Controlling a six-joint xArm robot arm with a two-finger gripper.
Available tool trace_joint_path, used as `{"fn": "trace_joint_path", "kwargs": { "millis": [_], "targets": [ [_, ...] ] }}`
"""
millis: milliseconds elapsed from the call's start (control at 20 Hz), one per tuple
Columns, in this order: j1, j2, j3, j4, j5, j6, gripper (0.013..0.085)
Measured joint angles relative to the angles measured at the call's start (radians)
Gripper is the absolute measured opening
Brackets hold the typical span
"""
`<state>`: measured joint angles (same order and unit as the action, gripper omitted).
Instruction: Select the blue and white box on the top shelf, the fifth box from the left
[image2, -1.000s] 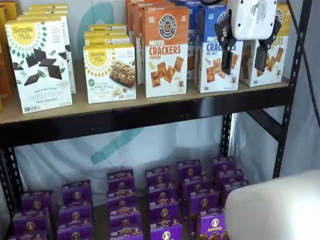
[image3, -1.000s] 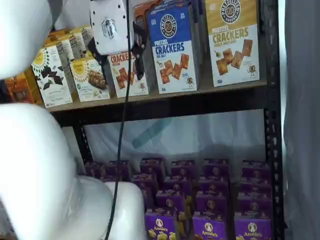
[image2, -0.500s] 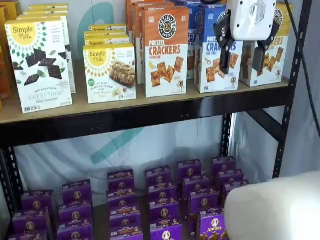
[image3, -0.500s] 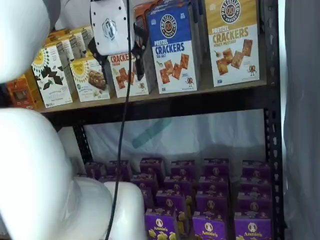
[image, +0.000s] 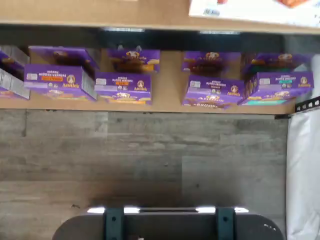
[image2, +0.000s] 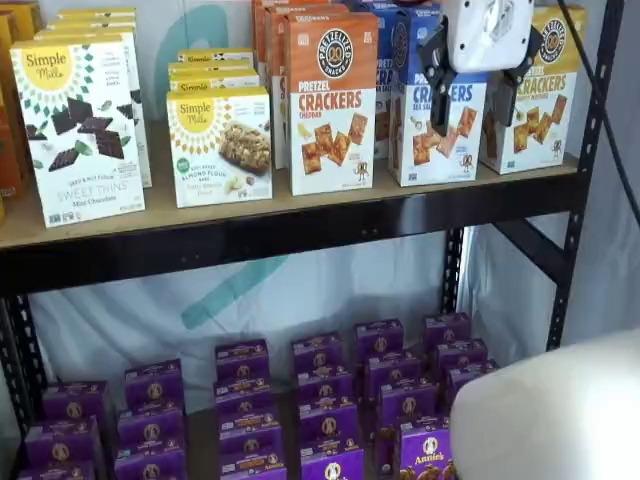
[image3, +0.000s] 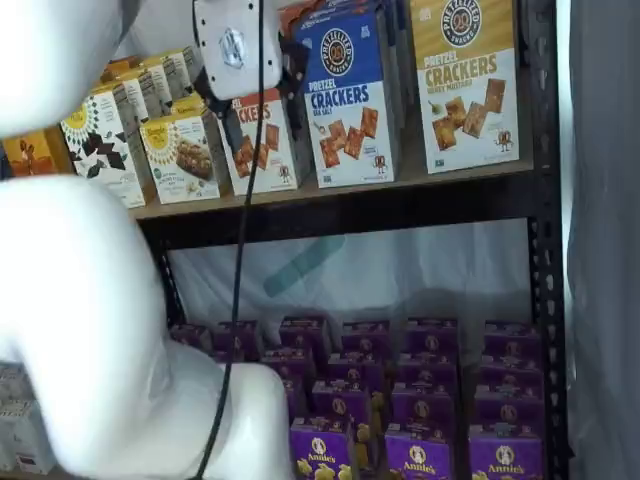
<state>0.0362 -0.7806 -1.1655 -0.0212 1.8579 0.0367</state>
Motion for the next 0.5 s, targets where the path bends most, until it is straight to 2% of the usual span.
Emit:
{"fn": "trace_joint_path", "kwargs": {
  "millis": [500],
  "targets": [
    [-0.06, 0.13, -0.116, -0.002, -0.041, -0.058, 0.085]
  ]
}}
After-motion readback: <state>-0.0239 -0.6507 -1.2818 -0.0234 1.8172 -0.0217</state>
